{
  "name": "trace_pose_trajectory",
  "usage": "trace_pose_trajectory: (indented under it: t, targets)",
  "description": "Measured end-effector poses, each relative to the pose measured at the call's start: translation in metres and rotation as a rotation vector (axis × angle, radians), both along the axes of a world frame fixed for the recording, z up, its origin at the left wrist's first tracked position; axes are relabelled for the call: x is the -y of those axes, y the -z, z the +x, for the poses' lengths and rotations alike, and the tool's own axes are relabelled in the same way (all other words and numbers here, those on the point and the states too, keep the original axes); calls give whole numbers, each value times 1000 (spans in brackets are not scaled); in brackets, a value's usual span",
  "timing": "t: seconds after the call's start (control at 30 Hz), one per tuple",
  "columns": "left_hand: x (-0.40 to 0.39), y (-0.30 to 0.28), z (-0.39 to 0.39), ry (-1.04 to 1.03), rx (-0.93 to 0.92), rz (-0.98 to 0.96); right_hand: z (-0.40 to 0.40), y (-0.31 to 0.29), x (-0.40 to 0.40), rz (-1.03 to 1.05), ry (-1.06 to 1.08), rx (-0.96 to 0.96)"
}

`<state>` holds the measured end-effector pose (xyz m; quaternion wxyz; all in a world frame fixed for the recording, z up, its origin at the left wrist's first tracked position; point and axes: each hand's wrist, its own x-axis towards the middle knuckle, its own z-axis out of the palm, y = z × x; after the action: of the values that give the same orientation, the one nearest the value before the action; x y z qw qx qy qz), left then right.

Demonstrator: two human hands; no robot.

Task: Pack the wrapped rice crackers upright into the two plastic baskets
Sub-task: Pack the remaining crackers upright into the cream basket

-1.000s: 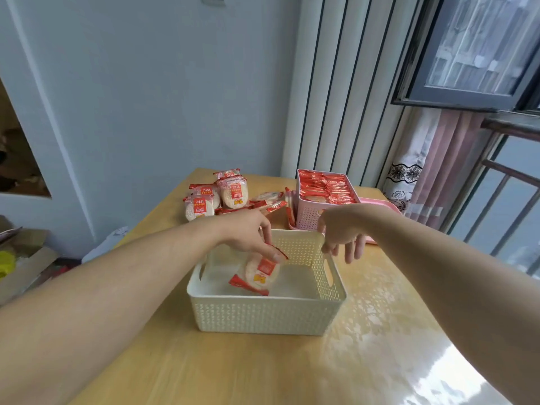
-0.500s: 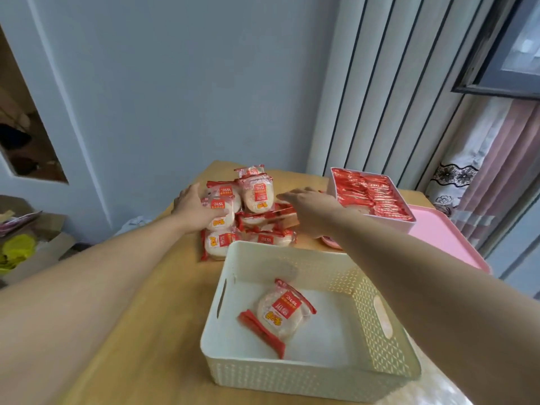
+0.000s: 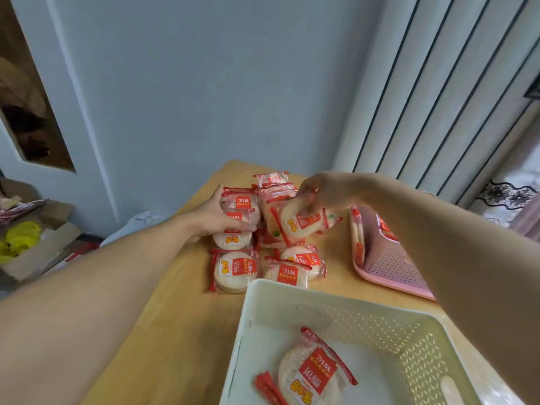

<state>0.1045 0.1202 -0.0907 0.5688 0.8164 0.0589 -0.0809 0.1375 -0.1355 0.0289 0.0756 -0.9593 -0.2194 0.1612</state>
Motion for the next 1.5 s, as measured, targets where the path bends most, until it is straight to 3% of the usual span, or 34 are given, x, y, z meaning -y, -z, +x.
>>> trace_pose_trajectory:
  t: [0.07,0.17,0.27,0.37,0.6,0.73,0.9,1.1,1.23,1.4,1.5]
  targets:
    - [1,-1,0,-8,0,-30,16,24,-2,98,122,-39]
    - [4,0,0,-29,31,-34,32,52,0,315,272,-271]
    - [6,2,1,-49,61,-58,41,62,-5,550,245,-416]
    - [8,2,0,-55,80,-47,40,59,-16,634,184,-447]
    - [16,-2,-3,-94,118,-45,29,49,-17,457,136,-515]
    - [22,1,-9,-54,97,-47,11,56,-15,548,148,-477]
    - [30,-10,-21,-105,215,-70,-10,55,-11,673,117,-319]
    - [56,-85,-51,-146,389,-93,-51,-18,16,704,53,-122]
    - [69,-113,-96,54,252,-265,-106,-65,57,586,2,-142]
    - [69,-113,-143,192,51,-451,-179,-69,101,534,-67,-242]
    - [72,-102,-163,293,21,-327,-207,-50,108,482,-107,-194]
